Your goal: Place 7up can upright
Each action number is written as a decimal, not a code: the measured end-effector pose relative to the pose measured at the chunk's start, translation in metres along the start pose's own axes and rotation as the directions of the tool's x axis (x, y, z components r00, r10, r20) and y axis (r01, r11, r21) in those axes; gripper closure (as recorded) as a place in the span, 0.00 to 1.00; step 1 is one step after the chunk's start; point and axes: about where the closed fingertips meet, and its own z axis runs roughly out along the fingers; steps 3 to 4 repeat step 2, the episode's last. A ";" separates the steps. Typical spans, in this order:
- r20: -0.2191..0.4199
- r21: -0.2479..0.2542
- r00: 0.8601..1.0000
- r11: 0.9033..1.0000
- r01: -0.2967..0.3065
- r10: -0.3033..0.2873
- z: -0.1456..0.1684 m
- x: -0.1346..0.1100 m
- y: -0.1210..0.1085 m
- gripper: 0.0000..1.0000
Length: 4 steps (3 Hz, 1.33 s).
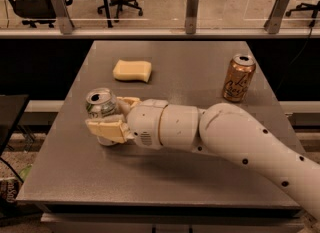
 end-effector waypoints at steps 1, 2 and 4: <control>0.001 0.003 1.000 1.000 -0.002 0.002 0.001 0.000 -0.001 0.00; 0.001 0.003 1.000 1.000 -0.002 0.002 0.001 0.000 -0.001 0.00; 0.001 0.003 1.000 1.000 -0.002 0.002 0.001 0.000 -0.001 0.00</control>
Offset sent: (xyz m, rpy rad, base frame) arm -0.0008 0.0015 0.0003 0.0004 0.0021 0.0024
